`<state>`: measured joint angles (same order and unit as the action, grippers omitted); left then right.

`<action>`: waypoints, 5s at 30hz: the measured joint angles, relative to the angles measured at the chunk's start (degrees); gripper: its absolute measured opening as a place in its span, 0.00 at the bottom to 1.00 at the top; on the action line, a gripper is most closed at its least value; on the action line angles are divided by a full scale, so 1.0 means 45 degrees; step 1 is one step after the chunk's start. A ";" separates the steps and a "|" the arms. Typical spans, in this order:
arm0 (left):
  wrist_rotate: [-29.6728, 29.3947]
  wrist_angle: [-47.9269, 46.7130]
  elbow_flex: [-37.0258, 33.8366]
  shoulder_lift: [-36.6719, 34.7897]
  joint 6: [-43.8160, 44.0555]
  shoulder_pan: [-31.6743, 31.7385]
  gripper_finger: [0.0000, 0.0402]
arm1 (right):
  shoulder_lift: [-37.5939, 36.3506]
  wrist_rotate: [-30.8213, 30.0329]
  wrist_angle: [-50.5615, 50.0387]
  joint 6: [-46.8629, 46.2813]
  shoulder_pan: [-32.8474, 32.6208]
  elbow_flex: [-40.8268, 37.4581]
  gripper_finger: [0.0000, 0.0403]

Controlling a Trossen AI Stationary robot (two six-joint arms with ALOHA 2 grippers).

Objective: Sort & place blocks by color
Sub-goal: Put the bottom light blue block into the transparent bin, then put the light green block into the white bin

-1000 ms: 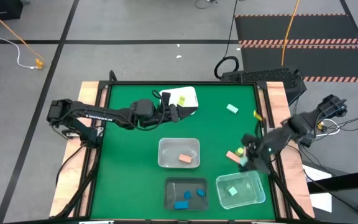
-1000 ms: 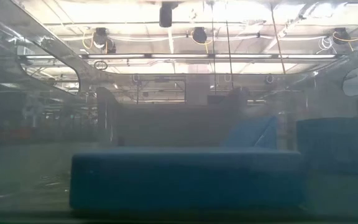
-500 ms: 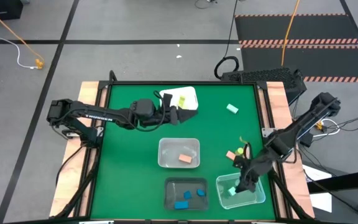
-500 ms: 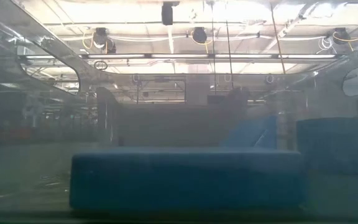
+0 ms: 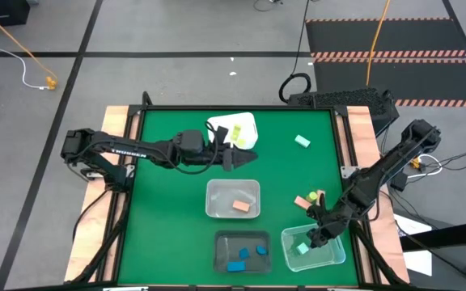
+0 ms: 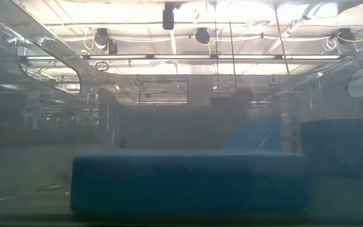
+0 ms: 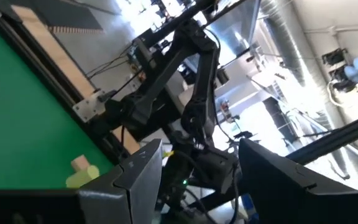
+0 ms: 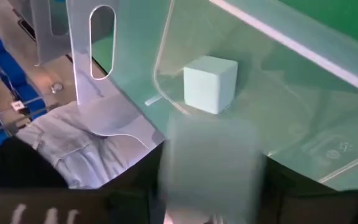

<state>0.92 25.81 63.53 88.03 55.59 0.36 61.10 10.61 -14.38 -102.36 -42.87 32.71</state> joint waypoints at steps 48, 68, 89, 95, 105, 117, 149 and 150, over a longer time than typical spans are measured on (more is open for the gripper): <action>0.1162 -0.0168 0.0000 0.0004 -0.0185 0.0017 0.53 | -0.3332 -0.3999 -0.4701 1.3646 0.6189 0.0000 0.68; -0.0553 -0.0166 -0.0005 0.0005 0.0860 0.0180 0.53 | -0.3343 -0.2667 -0.7520 1.7299 0.6174 -0.0007 0.69; -0.0684 -0.0163 -0.0010 0.0005 0.1044 0.0141 0.53 | -0.1338 -0.3018 -0.6276 1.5906 0.6174 -0.0978 0.34; -0.0857 -0.0164 -0.0010 0.0005 0.0875 0.0151 0.53 | -0.1385 -0.3006 -0.5421 1.5703 0.6179 -0.0995 0.27; -0.0911 -0.0163 -0.0010 0.0005 0.0635 0.0151 0.53 | -0.2085 -0.4059 -0.1683 1.6280 0.7664 -0.0996 0.27; -0.0922 -0.0163 -0.0010 0.0005 0.0302 0.0131 0.53 | -0.2356 -0.4019 0.6297 1.8374 0.9891 -0.0994 0.27; -0.1909 0.0103 -0.0010 0.0019 0.3259 0.0418 0.53 | 0.0781 -0.3288 1.2480 2.2371 1.0011 0.1110 0.27; -0.1869 0.0133 -0.0010 0.0019 0.3266 0.0415 0.53 | 0.0938 -0.3288 1.2500 2.2498 1.0011 0.1246 0.27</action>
<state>-7.49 26.41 63.48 88.12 70.29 2.23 65.32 -4.19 41.87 -1.12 2.17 38.31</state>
